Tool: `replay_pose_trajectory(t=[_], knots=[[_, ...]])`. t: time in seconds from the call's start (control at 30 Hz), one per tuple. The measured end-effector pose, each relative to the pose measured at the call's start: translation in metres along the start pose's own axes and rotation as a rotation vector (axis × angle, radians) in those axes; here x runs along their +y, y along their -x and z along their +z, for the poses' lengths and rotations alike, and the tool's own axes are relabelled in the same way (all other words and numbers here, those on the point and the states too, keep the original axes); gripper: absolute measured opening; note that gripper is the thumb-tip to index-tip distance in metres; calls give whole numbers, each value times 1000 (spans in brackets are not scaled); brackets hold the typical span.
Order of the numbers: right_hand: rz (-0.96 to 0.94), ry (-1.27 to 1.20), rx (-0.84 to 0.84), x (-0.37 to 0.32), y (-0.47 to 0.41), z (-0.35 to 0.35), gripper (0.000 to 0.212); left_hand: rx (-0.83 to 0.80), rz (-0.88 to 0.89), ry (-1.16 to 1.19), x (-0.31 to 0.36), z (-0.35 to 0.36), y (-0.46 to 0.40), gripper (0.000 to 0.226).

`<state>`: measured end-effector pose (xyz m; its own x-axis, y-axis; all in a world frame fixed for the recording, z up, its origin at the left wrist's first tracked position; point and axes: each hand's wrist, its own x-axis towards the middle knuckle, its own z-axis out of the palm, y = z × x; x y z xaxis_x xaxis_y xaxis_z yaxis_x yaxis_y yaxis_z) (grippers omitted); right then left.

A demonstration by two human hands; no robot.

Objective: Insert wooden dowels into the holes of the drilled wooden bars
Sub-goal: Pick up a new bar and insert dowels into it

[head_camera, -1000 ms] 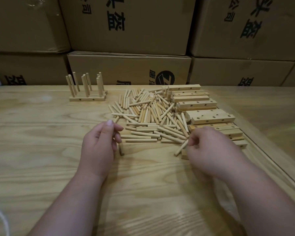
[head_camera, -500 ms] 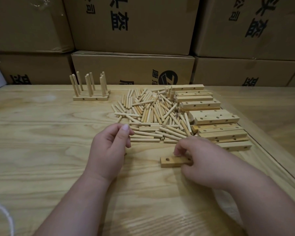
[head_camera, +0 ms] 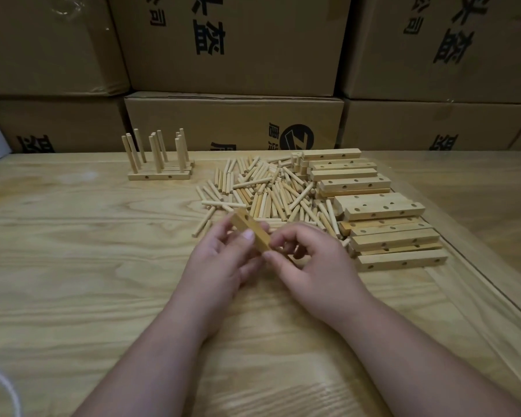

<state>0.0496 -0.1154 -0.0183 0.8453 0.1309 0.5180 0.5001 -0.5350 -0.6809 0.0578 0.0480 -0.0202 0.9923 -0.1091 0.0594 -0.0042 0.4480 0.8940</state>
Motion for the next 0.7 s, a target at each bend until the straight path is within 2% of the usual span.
replay_pose_trajectory(t=[0.07,0.13,0.2,0.27,0.37,0.47,0.57,0.7], knots=[[-44,-36,26,0,-2,4,9,-28,-7,-61,-3,2,0,33],[-50,-10,69,4,-3,2,2,34,1,-40,-2,2,-2,28],[2,63,123,9,-3,-2,9,119,-8,33,1,-1,-5,24],[84,167,133,13,-4,-6,14,176,-22,103,2,-3,-8,23],[213,416,64,11,-7,-9,10,192,-27,122,0,-4,-10,25],[292,583,30,8,-6,-8,22,169,-24,105,0,-4,-9,25],[277,564,-22,10,-5,-7,22,156,-16,87,-1,-6,-10,23],[182,360,-111,8,-4,0,11,148,-20,88,-1,-5,-10,22]])
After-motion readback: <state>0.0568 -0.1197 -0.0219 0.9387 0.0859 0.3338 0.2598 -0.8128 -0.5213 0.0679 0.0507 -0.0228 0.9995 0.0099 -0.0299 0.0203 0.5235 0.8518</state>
